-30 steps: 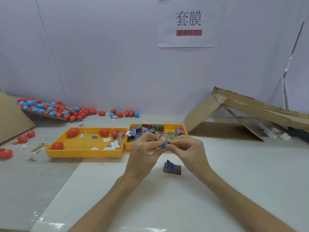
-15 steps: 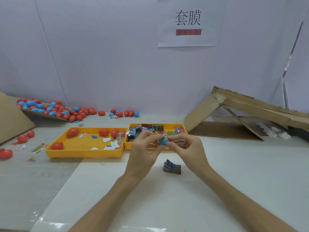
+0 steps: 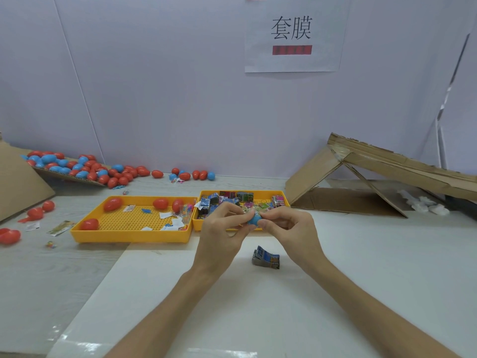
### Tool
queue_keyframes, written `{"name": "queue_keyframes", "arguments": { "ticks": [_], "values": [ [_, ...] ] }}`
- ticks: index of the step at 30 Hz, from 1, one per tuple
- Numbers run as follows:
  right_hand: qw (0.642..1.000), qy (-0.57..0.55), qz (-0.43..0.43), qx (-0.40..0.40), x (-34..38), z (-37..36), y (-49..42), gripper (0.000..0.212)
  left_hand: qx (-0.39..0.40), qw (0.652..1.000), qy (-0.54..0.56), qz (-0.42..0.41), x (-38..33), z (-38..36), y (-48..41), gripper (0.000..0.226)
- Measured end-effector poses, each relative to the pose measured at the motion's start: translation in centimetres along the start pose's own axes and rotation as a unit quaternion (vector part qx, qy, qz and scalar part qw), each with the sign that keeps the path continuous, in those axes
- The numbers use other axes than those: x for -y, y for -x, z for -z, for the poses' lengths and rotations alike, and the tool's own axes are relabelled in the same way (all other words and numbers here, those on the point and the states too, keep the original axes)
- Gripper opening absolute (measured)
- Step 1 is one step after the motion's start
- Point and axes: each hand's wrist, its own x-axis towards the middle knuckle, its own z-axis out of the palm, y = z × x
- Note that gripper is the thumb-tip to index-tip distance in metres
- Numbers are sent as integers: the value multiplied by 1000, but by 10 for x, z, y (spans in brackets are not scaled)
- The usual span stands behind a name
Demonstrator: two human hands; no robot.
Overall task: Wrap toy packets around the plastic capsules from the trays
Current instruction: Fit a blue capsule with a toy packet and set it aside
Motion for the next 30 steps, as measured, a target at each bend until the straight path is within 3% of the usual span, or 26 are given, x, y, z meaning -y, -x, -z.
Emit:
{"name": "queue_keyframes", "arguments": {
  "ticks": [22, 30],
  "values": [
    [1000, 0, 19, -4, 5, -1, 0, 21, -6, 1000, -8, -12, -2, 0, 1, 28],
    [999, -24, -29, -12, 6, -2, 1, 13, -6, 998, 47, 43, -3, -1, -1, 39]
  ]
}}
